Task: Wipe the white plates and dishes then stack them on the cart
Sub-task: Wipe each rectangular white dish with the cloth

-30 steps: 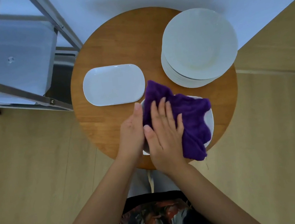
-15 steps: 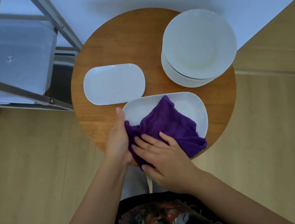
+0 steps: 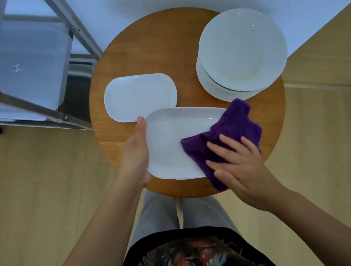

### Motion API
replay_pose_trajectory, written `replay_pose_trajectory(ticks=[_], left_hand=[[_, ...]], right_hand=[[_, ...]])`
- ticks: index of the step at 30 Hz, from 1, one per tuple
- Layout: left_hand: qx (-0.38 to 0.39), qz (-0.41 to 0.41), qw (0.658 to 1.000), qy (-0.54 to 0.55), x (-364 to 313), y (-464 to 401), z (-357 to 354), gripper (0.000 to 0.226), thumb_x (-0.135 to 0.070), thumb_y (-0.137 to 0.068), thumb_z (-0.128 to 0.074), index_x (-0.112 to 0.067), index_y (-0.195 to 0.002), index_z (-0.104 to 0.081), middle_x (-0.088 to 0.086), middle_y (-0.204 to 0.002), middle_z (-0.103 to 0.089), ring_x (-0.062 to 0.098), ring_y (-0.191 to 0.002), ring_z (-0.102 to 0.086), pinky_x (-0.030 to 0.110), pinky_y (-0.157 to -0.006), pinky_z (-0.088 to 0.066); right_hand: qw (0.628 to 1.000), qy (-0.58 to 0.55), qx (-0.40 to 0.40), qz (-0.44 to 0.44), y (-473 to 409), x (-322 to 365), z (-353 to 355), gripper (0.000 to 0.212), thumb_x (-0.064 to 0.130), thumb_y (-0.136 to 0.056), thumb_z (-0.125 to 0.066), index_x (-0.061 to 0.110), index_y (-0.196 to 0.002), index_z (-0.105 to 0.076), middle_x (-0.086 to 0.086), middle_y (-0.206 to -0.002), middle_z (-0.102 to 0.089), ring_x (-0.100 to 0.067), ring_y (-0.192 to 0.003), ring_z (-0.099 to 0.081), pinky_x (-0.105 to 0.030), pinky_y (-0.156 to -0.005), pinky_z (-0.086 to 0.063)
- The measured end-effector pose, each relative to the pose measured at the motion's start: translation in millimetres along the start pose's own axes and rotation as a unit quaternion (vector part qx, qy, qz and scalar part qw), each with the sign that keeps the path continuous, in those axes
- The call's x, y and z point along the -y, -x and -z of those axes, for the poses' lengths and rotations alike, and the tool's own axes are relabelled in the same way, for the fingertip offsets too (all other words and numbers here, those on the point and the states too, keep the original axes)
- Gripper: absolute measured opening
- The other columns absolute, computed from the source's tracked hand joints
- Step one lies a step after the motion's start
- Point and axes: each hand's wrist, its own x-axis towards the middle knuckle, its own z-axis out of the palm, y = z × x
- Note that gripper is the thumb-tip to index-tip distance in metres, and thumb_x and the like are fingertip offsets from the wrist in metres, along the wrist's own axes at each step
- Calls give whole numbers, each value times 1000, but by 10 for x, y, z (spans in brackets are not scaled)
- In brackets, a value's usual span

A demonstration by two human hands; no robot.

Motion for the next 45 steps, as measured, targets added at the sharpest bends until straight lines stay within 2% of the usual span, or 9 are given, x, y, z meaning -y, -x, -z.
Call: replay_pose_trajectory(ticks=[3, 7, 11, 14, 21, 29, 34, 38, 45], left_hand=[[-14, -13, 1000, 13, 16, 21, -10, 29, -58, -93, -34, -42, -92, -58, -11, -90, -71, 15, -88, -69, 37, -74, -59], [-42, -34, 998, 20, 19, 13, -17, 32, -62, -90, -35, -41, -94, -58, -11, -91, -71, 15, -86, -68, 32, -67, -59], [-70, -37, 996, 51, 103, 54, -206, 38, -61, -91, -35, -34, -90, -62, -13, -78, -72, 11, -77, -69, 28, -62, -58], [-59, -28, 998, 13, 211, 135, -403, 47, -62, -91, -33, -28, -77, -62, -15, -64, -68, 6, -68, -65, 21, -60, -53], [-35, -88, 995, -5, 73, 89, -301, 41, -60, -90, -33, -31, -79, -61, -15, -66, -68, 0, -60, -65, 17, -48, -51], [79, -74, 975, -192, -500, -98, 64, 34, -63, -89, -35, -37, -92, -57, -9, -92, -66, 16, -90, -64, 32, -76, -55], [-36, -66, 992, 99, -504, -107, -24, 50, -67, -87, -39, -32, -119, -56, -1, -104, -71, 19, -94, -69, 35, -75, -57], [-58, -25, 987, 147, -36, 78, -352, 31, -57, -94, -36, -36, -100, -58, -19, -82, -73, 0, -79, -69, 21, -64, -55], [-154, -159, 975, -24, 227, 73, -273, 25, -31, -102, -33, -33, -91, -56, -22, -82, -60, -21, -69, -56, 0, -57, -41]], right_hand=[[954, -77, -261, -129, -58, -7, 64, 54, 37, -82, -63, 14, -130, -53, -5, -130, -43, -14, -122, -35, -31, -102, -34], [803, -415, -176, -389, -228, 4, 83, 106, 39, -54, -87, 31, -142, -29, 5, -137, -44, -16, -118, -50, -39, -92, -51], [570, -670, -222, -421, -300, 409, -289, 74, 15, -52, -79, 17, -122, -55, -8, -112, -68, -21, -91, -69, -33, -68, -58], [501, -706, -243, -438, -297, 763, -559, 72, 21, -50, -81, 11, -119, -60, -8, -103, -71, -21, -90, -70, -30, -65, -57], [497, -707, -255, -434, -294, 351, -187, 51, 15, -59, -77, 18, -108, -64, 1, -96, -74, -18, -88, -70, -36, -71, -58], [679, -635, -58, -362, -175, -43, 147, 41, 0, -58, -72, 8, -97, -63, -6, -86, -73, -22, -77, -71, -28, -58, -55], [568, -712, -163, -380, -256, 218, -182, 48, 7, -61, -72, 9, -108, -62, -8, -96, -72, -22, -83, -70, -32, -62, -56], [513, -733, -199, -400, -360, 430, -395, 51, 14, -63, -75, 12, -112, -62, -6, -98, -73, -21, -86, -71, -36, -67, -58], [680, -605, -99, -401, -286, 217, -206, 58, 13, -50, -81, 9, -105, -63, -7, -94, -73, -25, -86, -70, -33, -65, -56]])
